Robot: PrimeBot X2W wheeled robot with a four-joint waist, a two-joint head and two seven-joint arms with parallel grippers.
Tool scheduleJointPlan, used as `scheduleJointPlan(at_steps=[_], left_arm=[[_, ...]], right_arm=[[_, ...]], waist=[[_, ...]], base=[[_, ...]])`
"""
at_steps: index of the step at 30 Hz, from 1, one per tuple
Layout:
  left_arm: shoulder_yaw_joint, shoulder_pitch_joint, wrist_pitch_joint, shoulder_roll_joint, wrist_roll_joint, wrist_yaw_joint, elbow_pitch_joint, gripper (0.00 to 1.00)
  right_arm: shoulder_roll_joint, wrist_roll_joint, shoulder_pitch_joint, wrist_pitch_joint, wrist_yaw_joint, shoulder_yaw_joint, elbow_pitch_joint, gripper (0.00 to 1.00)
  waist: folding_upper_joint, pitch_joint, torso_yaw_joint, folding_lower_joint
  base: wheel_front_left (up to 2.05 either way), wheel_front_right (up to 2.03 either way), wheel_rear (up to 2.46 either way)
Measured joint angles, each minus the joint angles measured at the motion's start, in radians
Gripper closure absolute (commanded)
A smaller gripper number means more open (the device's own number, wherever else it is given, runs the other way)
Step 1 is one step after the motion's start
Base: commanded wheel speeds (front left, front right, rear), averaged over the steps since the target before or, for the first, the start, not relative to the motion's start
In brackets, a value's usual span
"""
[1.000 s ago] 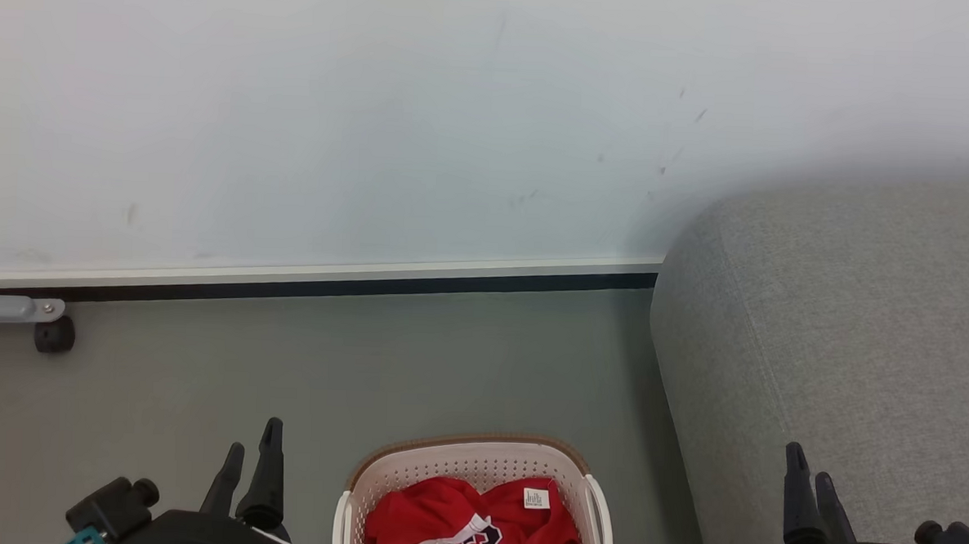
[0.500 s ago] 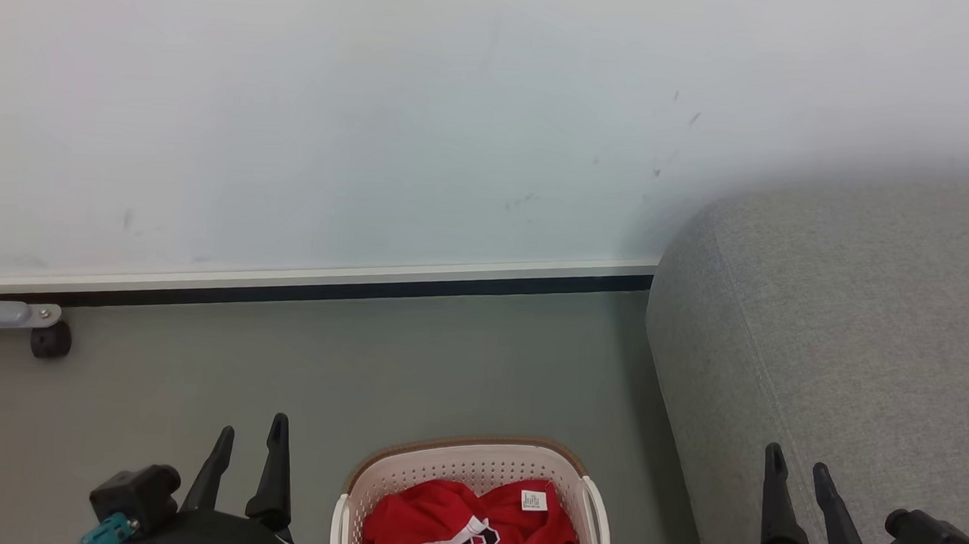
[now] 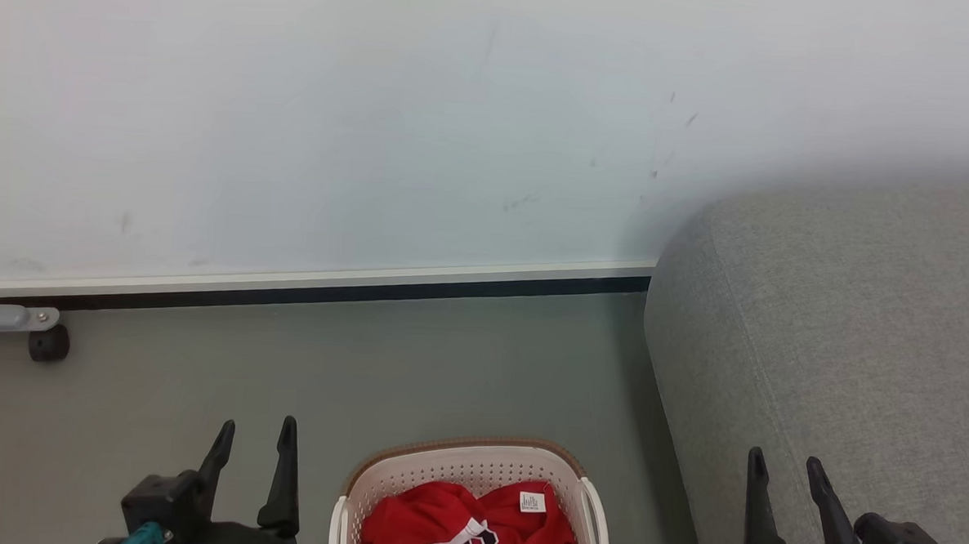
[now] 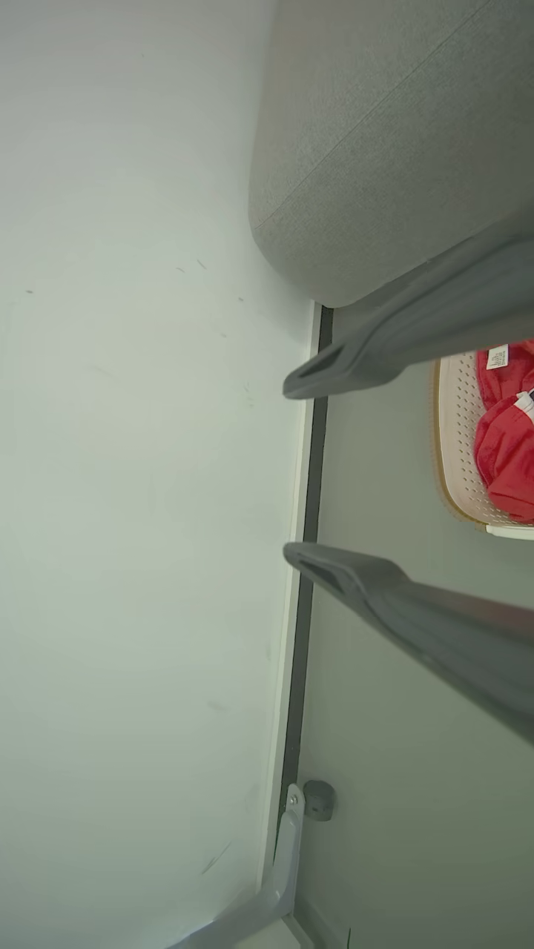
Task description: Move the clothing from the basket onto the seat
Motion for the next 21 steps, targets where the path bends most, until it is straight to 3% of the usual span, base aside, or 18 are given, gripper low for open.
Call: scheduleJointPlan(at_steps=[16, 21], left_arm=[[-0.024, 0.012, -0.054, 0.010, 0.203, 0.029, 0.002, 0.00], [-0.025, 0.012, -0.054, 0.009, 0.221, 0.030, 0.005, 0.00]], right_arm=[[0.000, -0.230, 0.018, -0.054, -0.036, 0.034, -0.021, 0.00], [0.000, -0.235, 0.018, -0.054, -0.036, 0.037, -0.023, 0.00]], waist=[[0.0000, -0.004, -0.001, 0.0000], [0.0000, -0.004, -0.001, 0.0000]], base=[[0.00, 0.00, 0.00], [0.00, 0.00, 0.00]])
